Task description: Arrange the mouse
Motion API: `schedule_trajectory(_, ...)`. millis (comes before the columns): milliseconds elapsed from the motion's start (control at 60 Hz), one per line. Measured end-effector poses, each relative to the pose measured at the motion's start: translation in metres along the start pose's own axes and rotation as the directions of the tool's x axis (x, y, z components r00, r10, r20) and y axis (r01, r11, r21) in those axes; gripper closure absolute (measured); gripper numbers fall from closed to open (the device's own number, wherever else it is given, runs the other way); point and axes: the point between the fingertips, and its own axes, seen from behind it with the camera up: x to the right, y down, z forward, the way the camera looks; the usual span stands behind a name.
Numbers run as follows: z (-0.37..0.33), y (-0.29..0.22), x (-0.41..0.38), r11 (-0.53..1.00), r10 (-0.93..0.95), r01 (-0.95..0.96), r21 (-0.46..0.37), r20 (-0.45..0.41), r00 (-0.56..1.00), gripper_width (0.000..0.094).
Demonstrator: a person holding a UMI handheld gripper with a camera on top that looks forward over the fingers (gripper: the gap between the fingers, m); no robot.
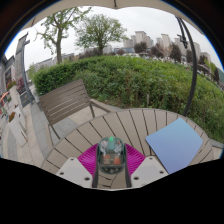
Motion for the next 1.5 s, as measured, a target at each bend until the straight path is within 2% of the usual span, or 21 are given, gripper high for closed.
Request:
schedule_trajectory(83, -0.02, -0.049, 0.044, 0.998, -0.011, 0.012, 0.055, -0.005, 1.0, 0.056)
schedule_trajectory(217, -0.011, -0.084, 0.144, 0.995, -0.032, 0.041, 0.092, -0.1, 0.994, 0.0561)
schedule_trajectory(300, 0.009, -0.075, 0.209, 0.997, -0.031, 0.042, 0.067, -0.166, 0.986, 0.0561)
schedule_trajectory(383, 0.038, -0.042, 0.253, 1.0, 0.002, 0.002, 0.023, -0.184, 0.983, 0.0557)
schedule_trajectory(533, 0.062, 0.007, 0.29, 0.999, -0.024, 0.014, -0.044, -0.215, 0.976, 0.0534)
schedule_trajectory(600, 0.072, 0.025, 0.29, 0.996, -0.053, 0.035, -0.087, -0.21, 0.976, 0.0479)
schedule_trajectory(650, 0.062, 0.023, 0.291, 0.996, -0.045, 0.027, -0.086, -0.212, 0.976, 0.0439)
schedule_trajectory(683, 0.055, 0.02, 0.291, 0.996, -0.037, 0.018, -0.09, -0.219, 0.975, 0.0325)
schedule_trajectory(733, 0.041, 0.008, 0.293, 0.997, -0.025, 0.005, -0.078, -0.256, 0.966, 0.0079)
schedule_trajectory(800, 0.016, -0.007, 0.283, 0.998, -0.003, -0.016, -0.063, -0.288, 0.957, 0.0098)
schedule_trajectory(933, -0.08, -0.022, 0.228, 0.997, 0.01, -0.032, -0.074, -0.27, 0.963, 0.0094)
schedule_trajectory(1017, -0.141, -0.013, 0.187, 0.995, -0.007, -0.018, -0.102, -0.24, 0.971, 0.0086)
schedule_trajectory(1183, -0.243, 0.023, 0.128, 0.989, 0.023, -0.061, -0.133, -0.269, 0.963, 0.0082)
schedule_trajectory(1300, -0.281, 0.042, 0.098, 0.991, 0.066, -0.094, -0.097, -0.264, 0.962, 0.0083)
schedule_trajectory(1500, -0.311, 0.073, 0.079, 0.992, 0.026, -0.065, -0.11, -0.326, 0.945, 0.0083)
